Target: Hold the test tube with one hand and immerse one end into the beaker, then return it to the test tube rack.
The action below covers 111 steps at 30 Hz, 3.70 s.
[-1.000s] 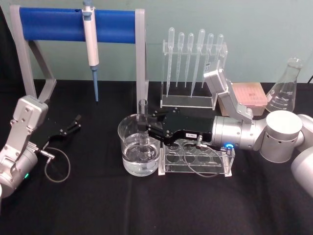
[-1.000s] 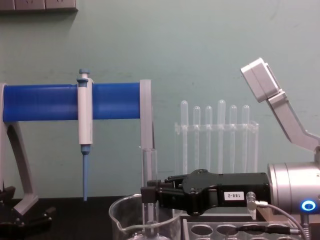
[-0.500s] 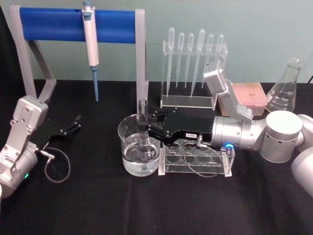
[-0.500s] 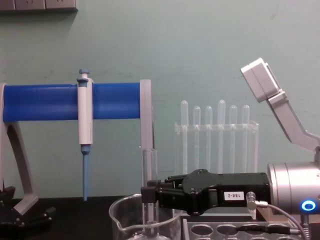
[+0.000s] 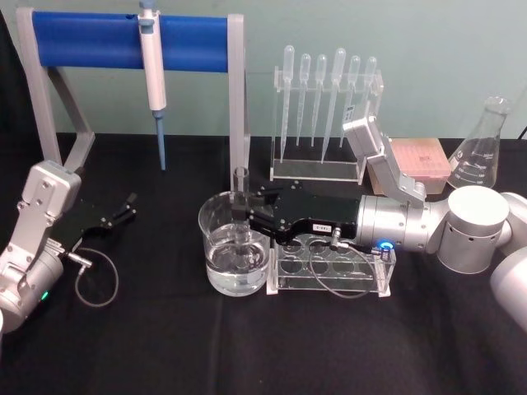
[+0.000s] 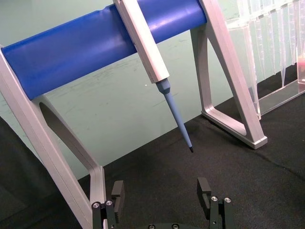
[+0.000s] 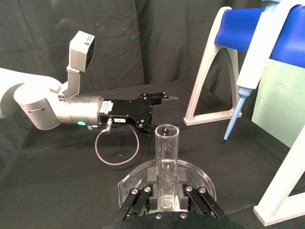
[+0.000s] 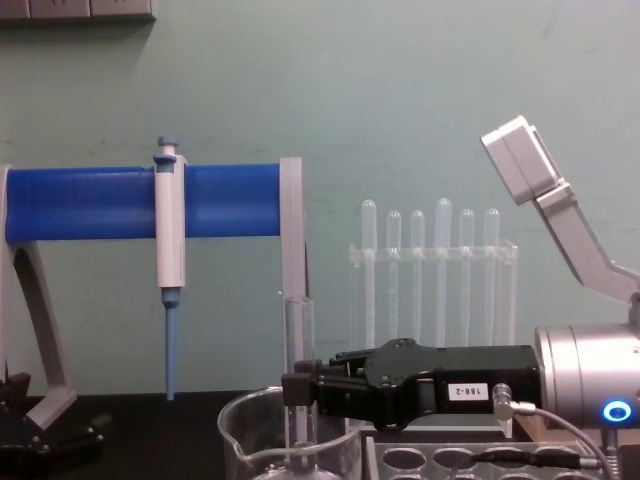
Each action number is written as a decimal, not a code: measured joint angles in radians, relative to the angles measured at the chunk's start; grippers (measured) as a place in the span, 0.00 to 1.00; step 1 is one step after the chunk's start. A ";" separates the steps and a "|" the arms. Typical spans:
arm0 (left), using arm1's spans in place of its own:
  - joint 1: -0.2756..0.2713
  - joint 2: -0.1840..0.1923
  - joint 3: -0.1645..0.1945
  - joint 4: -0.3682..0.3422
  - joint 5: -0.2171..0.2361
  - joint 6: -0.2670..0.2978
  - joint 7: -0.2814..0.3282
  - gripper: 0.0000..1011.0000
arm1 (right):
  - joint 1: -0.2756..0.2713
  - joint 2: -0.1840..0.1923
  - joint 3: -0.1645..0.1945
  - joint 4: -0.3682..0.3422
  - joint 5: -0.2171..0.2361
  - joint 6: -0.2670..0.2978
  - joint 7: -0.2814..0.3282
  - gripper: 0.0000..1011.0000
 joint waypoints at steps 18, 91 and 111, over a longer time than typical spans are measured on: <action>0.000 0.000 0.000 0.000 0.000 0.000 0.000 0.99 | 0.000 0.000 0.000 0.000 0.000 0.000 0.000 0.23; 0.000 0.000 0.000 0.000 0.000 0.000 0.000 0.99 | 0.000 0.000 0.000 0.000 0.000 0.000 0.000 0.23; 0.000 0.000 0.000 0.000 0.000 0.000 0.000 0.99 | 0.000 0.000 0.000 0.000 0.000 0.000 0.000 0.23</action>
